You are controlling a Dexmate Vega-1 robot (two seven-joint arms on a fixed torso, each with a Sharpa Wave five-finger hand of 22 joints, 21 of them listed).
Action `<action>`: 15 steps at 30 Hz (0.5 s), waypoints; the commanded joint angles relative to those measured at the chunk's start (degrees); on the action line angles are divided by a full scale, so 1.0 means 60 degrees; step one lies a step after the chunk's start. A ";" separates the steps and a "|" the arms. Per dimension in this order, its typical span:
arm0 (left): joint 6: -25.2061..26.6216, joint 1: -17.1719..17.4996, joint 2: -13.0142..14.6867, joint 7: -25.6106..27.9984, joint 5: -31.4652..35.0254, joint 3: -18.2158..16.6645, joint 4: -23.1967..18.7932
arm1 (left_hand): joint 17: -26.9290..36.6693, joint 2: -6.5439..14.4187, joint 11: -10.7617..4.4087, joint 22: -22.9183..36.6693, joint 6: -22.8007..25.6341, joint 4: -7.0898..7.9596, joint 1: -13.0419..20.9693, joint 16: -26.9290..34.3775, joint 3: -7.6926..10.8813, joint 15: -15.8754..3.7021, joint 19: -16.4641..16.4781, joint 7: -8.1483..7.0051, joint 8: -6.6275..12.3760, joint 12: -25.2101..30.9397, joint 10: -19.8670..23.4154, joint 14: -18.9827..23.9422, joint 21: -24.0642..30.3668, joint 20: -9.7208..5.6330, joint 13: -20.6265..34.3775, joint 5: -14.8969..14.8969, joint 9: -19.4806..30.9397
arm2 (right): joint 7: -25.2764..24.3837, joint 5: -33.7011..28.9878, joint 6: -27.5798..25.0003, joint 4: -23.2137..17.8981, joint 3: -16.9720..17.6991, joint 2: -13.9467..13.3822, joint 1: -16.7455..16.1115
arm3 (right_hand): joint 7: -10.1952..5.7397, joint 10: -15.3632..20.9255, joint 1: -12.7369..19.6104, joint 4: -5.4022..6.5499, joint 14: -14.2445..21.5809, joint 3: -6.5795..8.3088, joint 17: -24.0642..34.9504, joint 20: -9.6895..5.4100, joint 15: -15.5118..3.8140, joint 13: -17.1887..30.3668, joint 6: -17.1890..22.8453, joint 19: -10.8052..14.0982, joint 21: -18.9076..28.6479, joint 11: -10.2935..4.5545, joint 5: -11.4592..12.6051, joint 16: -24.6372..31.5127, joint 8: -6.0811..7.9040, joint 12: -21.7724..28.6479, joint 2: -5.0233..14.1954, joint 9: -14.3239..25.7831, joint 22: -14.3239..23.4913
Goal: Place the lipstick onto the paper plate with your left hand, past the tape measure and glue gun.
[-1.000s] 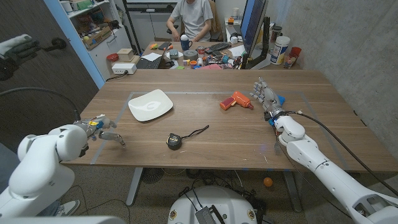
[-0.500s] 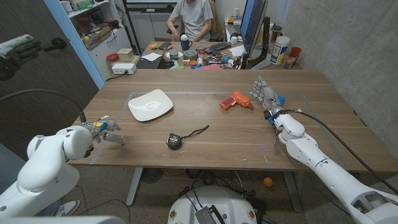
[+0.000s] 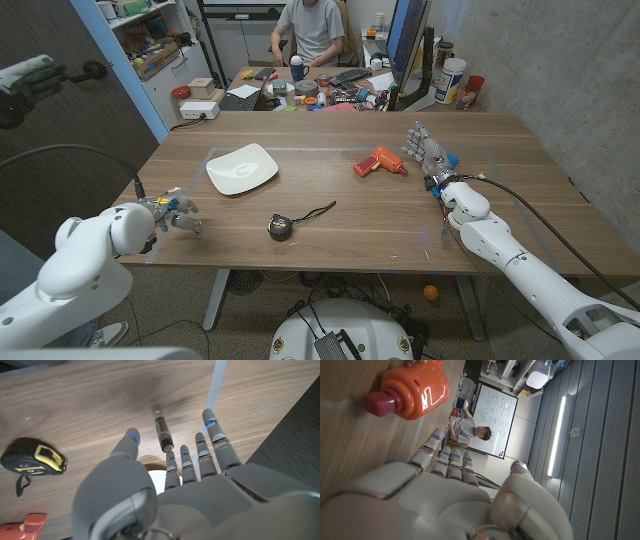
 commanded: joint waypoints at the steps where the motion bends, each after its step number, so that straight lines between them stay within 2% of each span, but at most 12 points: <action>1: 0.0811 0.0239 0.1055 0.0979 -0.1377 0.0124 -0.0105 | 0.0002 0.0009 -0.0021 0.0029 0.0082 -0.0005 0.0108 0.0093 -0.0037 0.0008 0.0061 0.0003 -0.0024 0.0048 0.0106 0.0171 -0.0008 -0.0034 0.0043 0.0027 0.0041 | 0.0188 0.0003 0.0067 0.0227 -0.0110 0.0110 0.0184 | -0.0051 0.0065 -0.0053 -0.0020 0.0063 -0.0012 -0.0001 0.0051 0.0010 0.0021 -0.0005 0.0019 0.0066 -0.0014 0.0060 0.0051 -0.0019 -0.0010 -0.0008 0.0038 0.0026; 7: 0.1301 0.0251 0.1526 0.1469 -0.1958 0.0252 -0.0203 | 0.0000 0.0035 -0.0052 0.0034 0.0105 -0.0024 0.0176 0.0111 -0.0033 -0.0045 0.0115 -0.0009 -0.0029 0.0073 0.0175 0.0247 -0.0012 -0.0036 0.0048 0.0034 0.0042 | 0.0264 -0.0066 0.0112 0.0313 -0.0187 0.0184 0.0345 | -0.0057 0.0064 -0.0055 -0.0025 0.0066 -0.0016 -0.0001 0.0050 0.0013 0.0021 -0.0009 0.0017 0.0066 -0.0003 0.0062 0.0049 -0.0021 -0.0011 -0.0008 0.0039 0.0026; 15: 0.1527 0.0392 0.1930 0.2195 -0.2819 0.0253 -0.0241 | 0.0002 0.0130 -0.0140 0.0044 0.0212 -0.0076 0.0385 0.0164 0.0015 -0.0111 0.0245 -0.0035 -0.0010 0.0112 0.0287 0.0438 -0.0010 -0.0040 0.0057 0.0063 0.0045 | 0.0263 -0.0050 0.0120 0.0351 -0.0178 0.0190 0.0328 | -0.0061 0.0065 -0.0058 -0.0035 0.0068 -0.0027 -0.0002 0.0066 0.0012 0.0022 -0.0011 0.0015 0.0066 -0.0004 0.0065 0.0045 -0.0023 -0.0011 -0.0020 0.0039 0.0026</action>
